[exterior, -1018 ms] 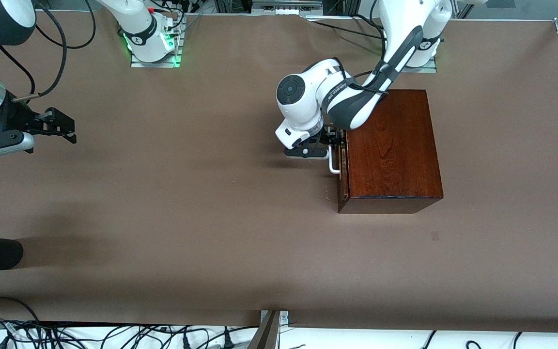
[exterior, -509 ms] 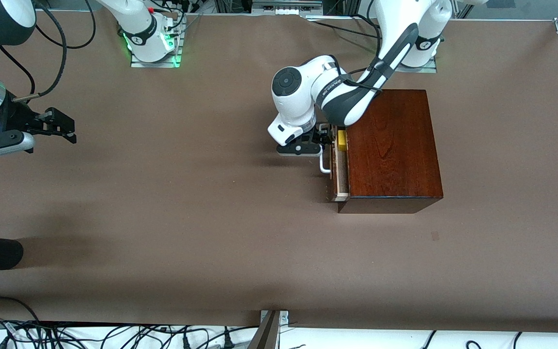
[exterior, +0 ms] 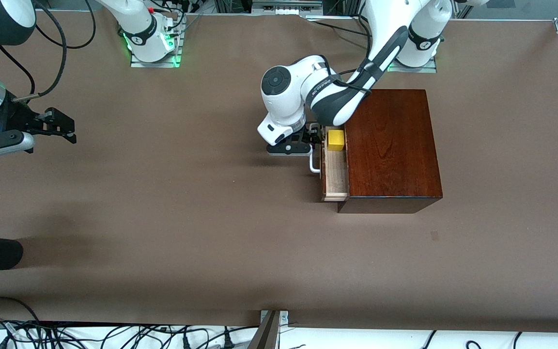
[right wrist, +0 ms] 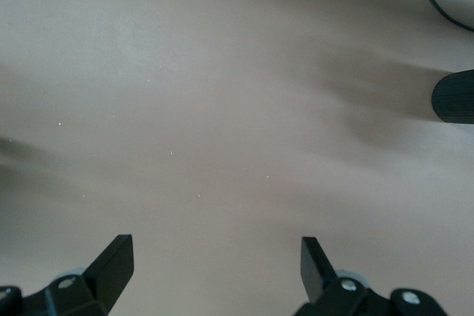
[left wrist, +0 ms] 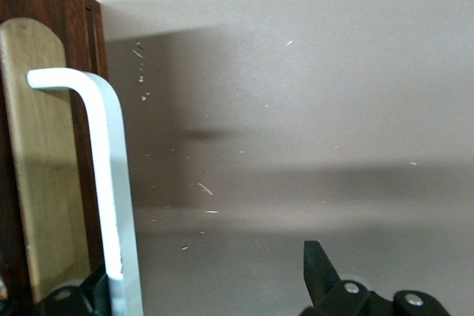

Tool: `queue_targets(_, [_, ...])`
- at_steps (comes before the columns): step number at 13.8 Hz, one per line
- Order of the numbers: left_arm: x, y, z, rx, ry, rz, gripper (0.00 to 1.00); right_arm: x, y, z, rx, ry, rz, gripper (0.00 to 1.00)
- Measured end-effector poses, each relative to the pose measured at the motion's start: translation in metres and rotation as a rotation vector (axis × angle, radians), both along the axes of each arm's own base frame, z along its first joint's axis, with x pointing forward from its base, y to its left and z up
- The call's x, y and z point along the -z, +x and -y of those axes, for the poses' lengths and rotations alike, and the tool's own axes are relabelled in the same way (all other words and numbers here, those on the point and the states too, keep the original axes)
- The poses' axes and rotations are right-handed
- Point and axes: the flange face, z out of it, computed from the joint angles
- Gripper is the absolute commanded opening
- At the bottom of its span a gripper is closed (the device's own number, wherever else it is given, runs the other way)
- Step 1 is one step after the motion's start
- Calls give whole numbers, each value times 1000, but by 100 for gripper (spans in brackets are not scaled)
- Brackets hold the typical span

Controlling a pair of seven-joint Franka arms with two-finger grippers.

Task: Open drawer, take yellow block, close drawer
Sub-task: 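Pull the drawer open by its handle with the left gripper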

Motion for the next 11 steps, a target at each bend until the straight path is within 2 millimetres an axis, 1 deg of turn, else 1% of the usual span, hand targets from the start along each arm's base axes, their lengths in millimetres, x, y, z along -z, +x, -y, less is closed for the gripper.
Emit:
queue_targets(3, [-8,-2,13,4,-22,11,100,0,0,0,0,0,1,100])
queue_targets(7, [-8,-1,15,1,-17,5,100,0,0,1,0,0,1,100])
queue_targets(9, [-10,-1,17,3,-5,-4,100,-2,0,4,6,0,4,100])
queue_targets(11, [-27,-3,21,23,33,-14,100,-2,1,11,17,-1,4,100])
